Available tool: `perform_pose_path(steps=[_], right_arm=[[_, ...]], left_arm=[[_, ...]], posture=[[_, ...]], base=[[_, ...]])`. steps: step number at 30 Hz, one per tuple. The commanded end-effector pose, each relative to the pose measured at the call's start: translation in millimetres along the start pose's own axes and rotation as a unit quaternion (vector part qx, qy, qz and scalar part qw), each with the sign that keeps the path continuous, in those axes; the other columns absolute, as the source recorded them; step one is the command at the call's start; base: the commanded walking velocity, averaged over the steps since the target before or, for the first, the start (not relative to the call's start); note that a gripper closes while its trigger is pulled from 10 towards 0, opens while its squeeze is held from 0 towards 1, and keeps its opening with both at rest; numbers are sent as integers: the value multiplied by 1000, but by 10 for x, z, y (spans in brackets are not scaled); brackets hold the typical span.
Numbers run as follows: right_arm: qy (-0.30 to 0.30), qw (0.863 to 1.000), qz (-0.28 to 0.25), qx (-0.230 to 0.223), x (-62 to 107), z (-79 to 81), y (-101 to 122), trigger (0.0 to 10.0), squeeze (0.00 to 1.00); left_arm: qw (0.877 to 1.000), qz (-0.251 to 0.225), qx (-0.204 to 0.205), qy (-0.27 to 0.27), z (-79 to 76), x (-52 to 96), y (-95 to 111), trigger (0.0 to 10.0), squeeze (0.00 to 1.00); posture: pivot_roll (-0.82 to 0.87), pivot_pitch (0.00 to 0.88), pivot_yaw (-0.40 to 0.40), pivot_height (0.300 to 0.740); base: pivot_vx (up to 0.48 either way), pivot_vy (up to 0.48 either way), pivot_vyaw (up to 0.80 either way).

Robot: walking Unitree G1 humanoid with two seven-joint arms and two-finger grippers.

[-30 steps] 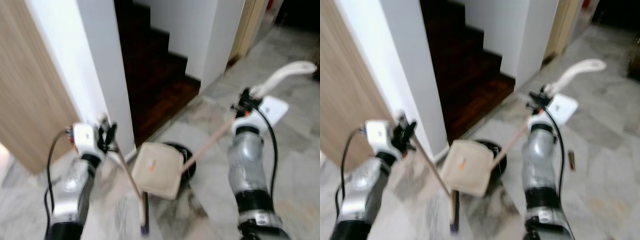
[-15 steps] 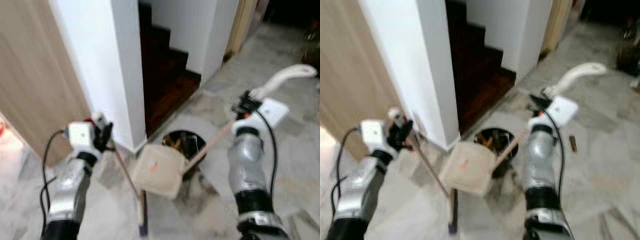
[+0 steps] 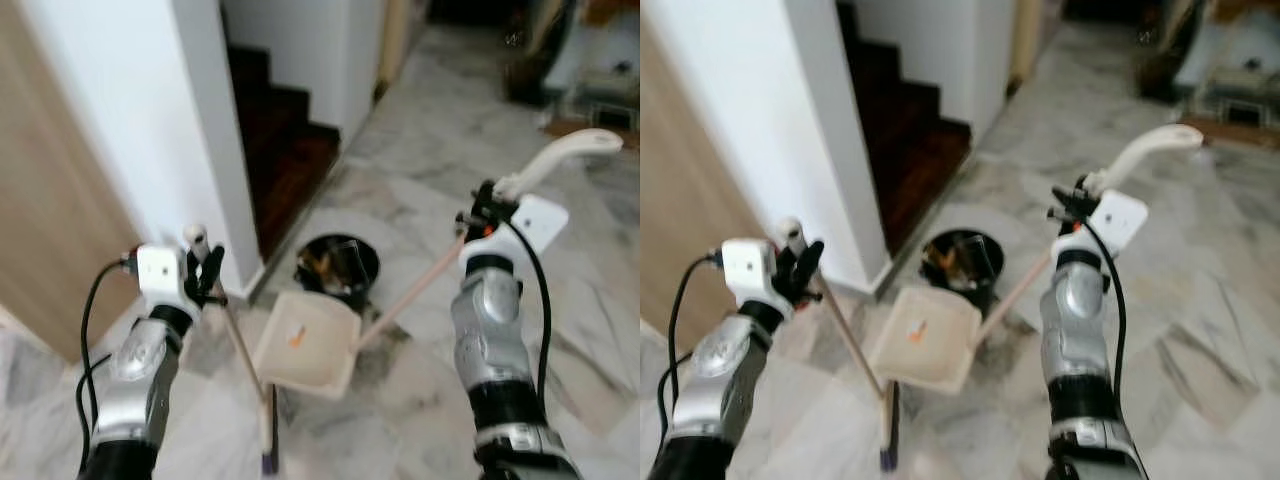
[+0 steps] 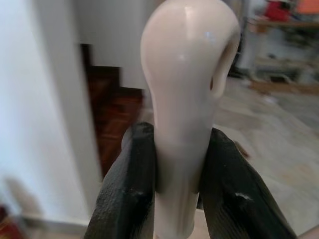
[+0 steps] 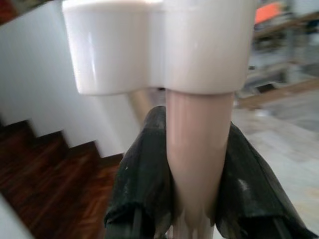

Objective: Sweep floor

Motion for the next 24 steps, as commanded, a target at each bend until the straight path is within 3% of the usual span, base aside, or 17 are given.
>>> perform_pose_path(steps=[1,8,9,16,20,24], right_arm=[[-12,1000,-17,5,-33,-88,82,10000,0],[-3,997,22,73,27,-260,-192,10000,0],[-9,995,32,91,43,-376,-248,10000,0],[-28,987,51,147,93,-711,-360,10000,0],[-17,984,55,168,130,-743,-421,10000,0],[14,982,79,173,234,-694,-624,10000,0]], left_arm=[[1000,-3,-1,-11,-35,-40,14,10000,0],[1000,21,3,7,48,-2,-163,10000,0],[1000,27,5,10,71,20,-210,10000,0],[998,54,13,24,137,119,-414,10000,0],[998,62,16,29,157,146,-480,10000,0],[996,71,19,41,198,152,-562,10000,0]], posture=[[84,30,54,740],[73,15,42,740],[73,12,41,740],[65,0,38,740],[57,0,37,740],[59,0,33,740]], base=[[0,0,-550],[0,0,0],[0,0,0],[0,0,0],[0,0,0],[0,0,0]])
Point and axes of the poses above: a point about 5 cm out from each wrist's last joint towards the gripper, its own x axis pointing back from the gripper into the wrist, its own y axis along the axis of the wrist's last joint, z = x × y, the point moved 5 cm from there along -x, pointing out of the wrist towards the gripper, and after that the axes turned 1 degree about x, right-handed, at the moved point
